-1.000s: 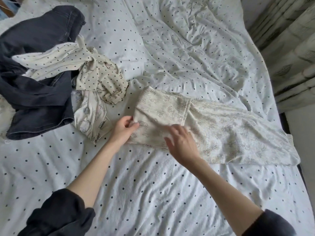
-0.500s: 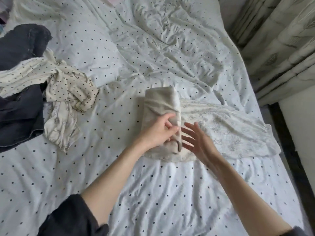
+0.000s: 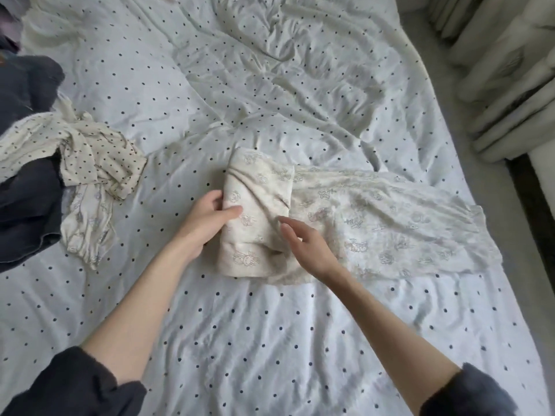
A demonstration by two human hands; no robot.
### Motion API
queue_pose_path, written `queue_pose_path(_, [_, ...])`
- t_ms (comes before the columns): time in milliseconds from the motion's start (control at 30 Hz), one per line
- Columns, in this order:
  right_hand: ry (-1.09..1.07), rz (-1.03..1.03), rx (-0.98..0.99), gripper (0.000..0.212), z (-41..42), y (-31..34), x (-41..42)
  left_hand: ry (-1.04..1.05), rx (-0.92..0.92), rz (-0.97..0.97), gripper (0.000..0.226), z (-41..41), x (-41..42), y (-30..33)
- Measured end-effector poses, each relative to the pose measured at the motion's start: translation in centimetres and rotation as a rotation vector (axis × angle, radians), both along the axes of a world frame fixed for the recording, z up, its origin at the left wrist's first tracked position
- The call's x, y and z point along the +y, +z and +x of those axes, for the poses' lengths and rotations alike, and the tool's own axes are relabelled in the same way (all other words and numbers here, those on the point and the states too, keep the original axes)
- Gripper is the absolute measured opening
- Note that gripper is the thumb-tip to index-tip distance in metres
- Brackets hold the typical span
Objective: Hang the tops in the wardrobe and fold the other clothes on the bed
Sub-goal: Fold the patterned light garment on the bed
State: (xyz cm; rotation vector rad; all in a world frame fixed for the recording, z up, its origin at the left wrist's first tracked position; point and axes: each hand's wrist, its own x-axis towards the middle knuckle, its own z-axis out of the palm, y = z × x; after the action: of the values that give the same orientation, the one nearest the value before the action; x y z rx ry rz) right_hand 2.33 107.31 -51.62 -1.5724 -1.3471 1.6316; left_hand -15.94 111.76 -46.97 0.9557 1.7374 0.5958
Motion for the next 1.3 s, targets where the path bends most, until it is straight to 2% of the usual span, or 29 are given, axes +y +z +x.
queue_pose_path(67, [-0.059, -0.03, 0.056, 0.038, 1.3, 0.4, 0.2, -0.06, -0.008, 0.051, 0.026, 2.3, 0.0, 1.6])
queue_pose_path(133, [-0.214, -0.135, 0.201, 0.037, 3.5, 1.0, 0.4, -0.166, -0.056, 0.061, 0.035, 5.3, 0.0, 2.6])
queue_pose_path(167, [-0.296, -0.183, 0.267, 0.034, 4.9, 1.3, 0.5, -0.225, -0.106, 0.043, 0.034, 6.9, 0.0, 2.9])
queue_pose_path(233, [-0.392, -0.215, 0.27, 0.032, 8.1, 1.8, 0.5, -0.328, -0.17, 0.024, 0.022, 10.0, 0.1, 2.5])
queue_pose_path(300, [-0.428, -0.191, 0.171, 0.038, 10.6, 1.8, 0.2, -0.315, -0.053, 0.078, 0.014, 11.7, 0.6, 1.1])
queue_pose_path(367, [-0.455, -0.103, 0.021, 0.035, 12.1, 1.6, -0.3, -0.21, 0.176, 0.099, 0.022, 11.9, 0.8, -1.2])
queue_pose_path(433, [-0.454, 0.01, -0.121, 0.035, 12.8, 1.3, -0.8, -0.121, 0.26, -0.002, 0.023, 11.2, 0.4, -3.4])
queue_pose_path(533, [-0.417, 0.083, -0.17, 0.03, 12.2, 0.8, -1.3, -0.066, -0.02, -0.295, 0.031, 10.4, -1.0, -5.4])
queue_pose_path(567, [-0.37, 0.085, -0.18, 0.03, 11.9, 0.7, -1.5, -0.055, -0.093, -0.339, 0.031, 10.4, -1.4, -5.7])
queue_pose_path(733, [-0.117, 0.009, -0.27, 0.04, 10.8, -0.2, -1.4, -0.102, -0.028, -0.101, 0.017, 11.3, -1.3, -4.3])
queue_pose_path(800, [-0.112, -0.047, -0.209, 0.042, 9.6, 0.3, -0.9, -0.136, 0.027, -0.004, 0.018, 11.2, -1.0, -2.2])
queue_pose_path(933, [-0.137, -0.155, 0.187, 0.04, 6.4, 2.6, 0.4, -0.14, 0.131, 0.141, 0.025, 10.4, 0.2, 3.3])
queue_pose_path(1000, [-0.149, -0.208, 0.284, 0.035, 6.2, 3.1, 0.9, -0.151, 0.191, 0.167, 0.029, 10.1, 0.7, 5.2])
queue_pose_path(1100, [-0.253, -0.263, 0.347, 0.031, 8.7, 3.0, 1.0, -0.312, 0.14, 0.125, 0.03, 11.6, 0.5, 6.2])
queue_pose_path(1200, [-0.521, -0.335, 0.349, 0.032, 13.2, 2.6, 0.3, -0.507, -0.108, -0.081, 0.031, 15.3, -0.6, 4.3])
queue_pose_path(1267, [-0.638, -0.298, 0.253, 0.035, 16.5, 2.4, -0.3, -0.483, -0.137, -0.083, 0.025, 17.4, -0.9, 1.7])
queue_pose_path(1300, [-0.65, -0.269, 0.196, 0.035, 17.5, 2.4, -0.6, -0.406, -0.051, -0.021, 0.022, 17.7, -0.7, 0.6])
